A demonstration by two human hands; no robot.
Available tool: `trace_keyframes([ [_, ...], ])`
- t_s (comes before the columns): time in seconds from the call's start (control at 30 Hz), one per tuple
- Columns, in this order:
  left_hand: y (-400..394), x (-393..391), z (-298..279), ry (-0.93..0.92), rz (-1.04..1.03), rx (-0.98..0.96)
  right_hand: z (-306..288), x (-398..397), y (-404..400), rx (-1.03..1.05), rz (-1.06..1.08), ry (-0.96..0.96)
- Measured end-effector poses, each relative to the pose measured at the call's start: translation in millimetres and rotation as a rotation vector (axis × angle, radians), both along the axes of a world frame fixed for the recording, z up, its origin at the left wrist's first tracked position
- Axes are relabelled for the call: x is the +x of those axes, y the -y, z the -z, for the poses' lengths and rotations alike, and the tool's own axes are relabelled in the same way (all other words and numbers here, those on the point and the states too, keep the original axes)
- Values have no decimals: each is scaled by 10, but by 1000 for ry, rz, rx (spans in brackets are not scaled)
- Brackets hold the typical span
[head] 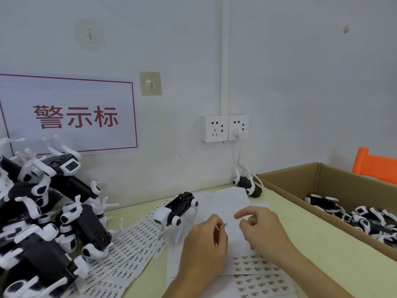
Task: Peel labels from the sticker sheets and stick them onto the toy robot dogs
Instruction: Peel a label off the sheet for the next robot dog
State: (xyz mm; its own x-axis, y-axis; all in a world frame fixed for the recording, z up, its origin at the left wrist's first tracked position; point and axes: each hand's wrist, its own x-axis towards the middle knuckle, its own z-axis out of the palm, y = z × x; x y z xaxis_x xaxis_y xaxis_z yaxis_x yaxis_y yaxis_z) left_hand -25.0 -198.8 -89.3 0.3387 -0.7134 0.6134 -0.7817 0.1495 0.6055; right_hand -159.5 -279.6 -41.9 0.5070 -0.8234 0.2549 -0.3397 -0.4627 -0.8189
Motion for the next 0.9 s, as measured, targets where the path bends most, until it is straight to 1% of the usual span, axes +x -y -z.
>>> trace_keyframes([
  [0.17,-12,-8,-16,-1,17,4,-7,-12,-12,14,-123,1],
  [0.33,-20,-7,-25,-8,26,0,10,10,-23,-41,-134,46],
  [0.57,-20,-19,-39,-14,37,23,42,32,-15,-83,-132,26],
  [0.73,-28,-42,-61,-93,6,71,76,49,-14,-149,-170,-13],
  [0.9,-29,-40,-64,-145,-63,120,103,43,-32,-139,-225,-4],
])
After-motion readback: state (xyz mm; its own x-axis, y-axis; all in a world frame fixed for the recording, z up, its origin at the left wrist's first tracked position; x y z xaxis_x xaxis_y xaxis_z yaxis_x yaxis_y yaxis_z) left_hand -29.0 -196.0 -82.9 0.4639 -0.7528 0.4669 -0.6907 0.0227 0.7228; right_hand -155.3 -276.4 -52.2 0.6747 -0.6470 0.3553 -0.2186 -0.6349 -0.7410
